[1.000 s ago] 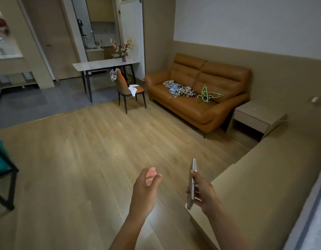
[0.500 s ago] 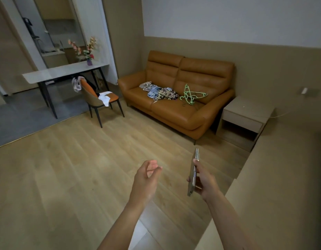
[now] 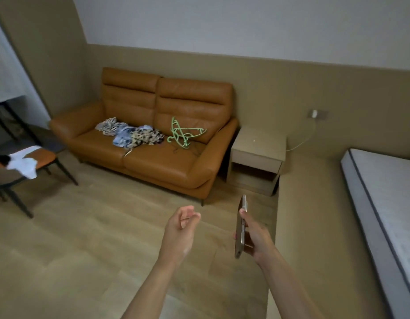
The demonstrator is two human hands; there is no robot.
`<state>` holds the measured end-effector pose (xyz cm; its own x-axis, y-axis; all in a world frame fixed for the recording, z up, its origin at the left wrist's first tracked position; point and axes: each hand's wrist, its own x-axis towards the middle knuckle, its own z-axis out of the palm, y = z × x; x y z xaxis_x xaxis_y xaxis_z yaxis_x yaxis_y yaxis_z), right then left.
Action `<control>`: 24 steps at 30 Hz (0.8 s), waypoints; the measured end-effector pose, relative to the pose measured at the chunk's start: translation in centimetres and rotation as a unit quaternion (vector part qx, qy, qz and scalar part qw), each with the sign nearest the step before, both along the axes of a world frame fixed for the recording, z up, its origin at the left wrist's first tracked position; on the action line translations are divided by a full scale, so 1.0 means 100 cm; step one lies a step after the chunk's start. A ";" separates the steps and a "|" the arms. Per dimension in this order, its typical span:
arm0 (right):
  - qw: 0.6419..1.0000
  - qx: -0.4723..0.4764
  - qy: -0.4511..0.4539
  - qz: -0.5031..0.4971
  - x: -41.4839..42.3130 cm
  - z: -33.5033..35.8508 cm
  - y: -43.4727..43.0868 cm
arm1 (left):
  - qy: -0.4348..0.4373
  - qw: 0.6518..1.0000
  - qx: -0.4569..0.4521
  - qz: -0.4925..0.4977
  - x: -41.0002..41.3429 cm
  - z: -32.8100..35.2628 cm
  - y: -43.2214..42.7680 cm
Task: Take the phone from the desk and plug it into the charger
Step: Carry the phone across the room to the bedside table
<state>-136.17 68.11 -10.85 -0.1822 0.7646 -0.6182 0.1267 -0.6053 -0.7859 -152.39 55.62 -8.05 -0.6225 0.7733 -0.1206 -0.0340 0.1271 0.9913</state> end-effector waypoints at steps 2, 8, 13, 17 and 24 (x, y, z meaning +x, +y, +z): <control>1.000 0.000 -0.006 -0.017 -0.022 0.000 0.050 | 0.001 1.000 0.000 -0.028 -0.033 0.005 0.060; 0.997 0.003 0.001 -0.080 -0.056 0.004 0.171 | 0.006 0.994 -0.012 -0.108 -0.081 0.015 0.209; 0.994 0.013 0.010 -0.105 -0.086 -0.010 0.305 | 0.025 0.989 -0.020 -0.146 -0.106 -0.003 0.353; 0.995 0.010 0.018 -0.102 -0.110 -0.021 0.415 | 0.041 0.987 -0.037 -0.149 -0.125 -0.012 0.467; 0.996 0.010 0.018 -0.083 -0.145 -0.009 0.601 | 0.027 0.988 -0.055 -0.144 -0.154 -0.004 0.660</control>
